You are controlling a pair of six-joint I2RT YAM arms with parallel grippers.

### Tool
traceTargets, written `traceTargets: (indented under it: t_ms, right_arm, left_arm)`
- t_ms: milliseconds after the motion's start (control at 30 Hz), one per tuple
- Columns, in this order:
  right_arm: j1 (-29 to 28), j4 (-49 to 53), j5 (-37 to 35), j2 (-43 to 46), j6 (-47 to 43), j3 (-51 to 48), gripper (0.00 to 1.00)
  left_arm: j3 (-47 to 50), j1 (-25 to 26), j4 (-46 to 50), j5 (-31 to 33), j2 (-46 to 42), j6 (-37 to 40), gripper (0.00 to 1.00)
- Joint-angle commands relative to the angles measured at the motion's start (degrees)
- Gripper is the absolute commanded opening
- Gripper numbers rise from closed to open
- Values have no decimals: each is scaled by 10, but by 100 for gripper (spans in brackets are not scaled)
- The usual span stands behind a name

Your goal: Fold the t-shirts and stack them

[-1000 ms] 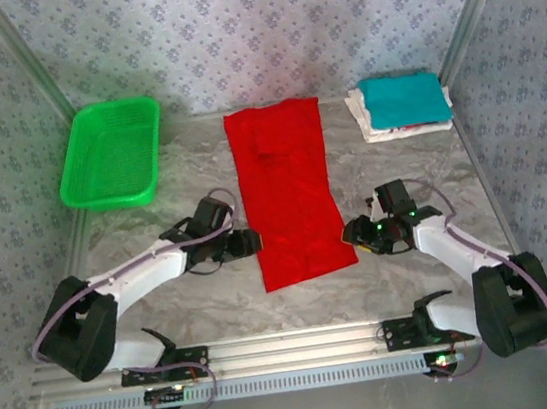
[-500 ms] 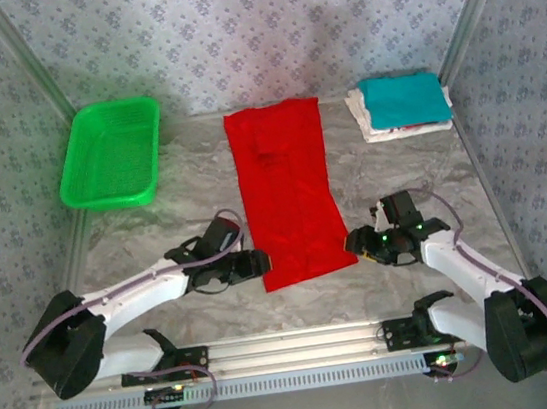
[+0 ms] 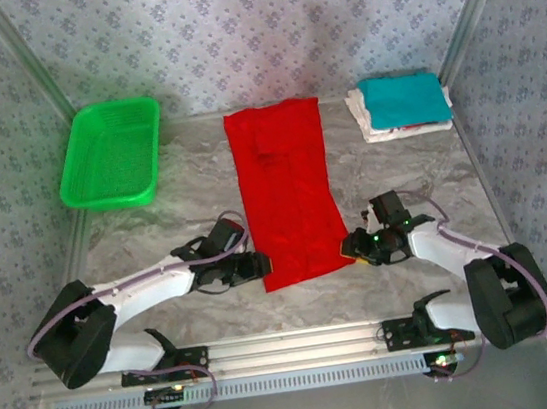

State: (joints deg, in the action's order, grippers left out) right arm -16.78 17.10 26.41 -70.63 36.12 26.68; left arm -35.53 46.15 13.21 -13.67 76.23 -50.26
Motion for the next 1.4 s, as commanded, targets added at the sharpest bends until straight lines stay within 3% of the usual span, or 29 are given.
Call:
traceTargets:
  t_ms: [0,133,233,333,533,767,900,1367]
  right_arm:
    - [-11,-18,2,0,19,-1,36]
    - [-19,-17,-15,-3,29,1,35]
    - [-19,-3,-33,-10,35,1,43]
    - [-19,-6,-36,-13,39,-1,45]
    - [-21,-12,-26,-21,39,9,16]
    - [-33,-8,-18,15,48,-8,1]
    - [-46,-14,-18,16,51,-9,0]
    - [-71,5,-15,20,60,2,0]
  left_arm:
    - [-8,4,-7,9,1,-1,56]
    - [-6,4,-7,12,4,-1,56]
    - [-3,3,-2,20,4,-3,56]
    - [3,3,-7,23,3,-5,56]
    - [-1,3,0,29,23,-4,54]
    - [43,1,-73,20,13,-40,50]
    - [45,1,-114,-2,28,-53,48]
    - [10,37,-64,-29,31,-71,45]
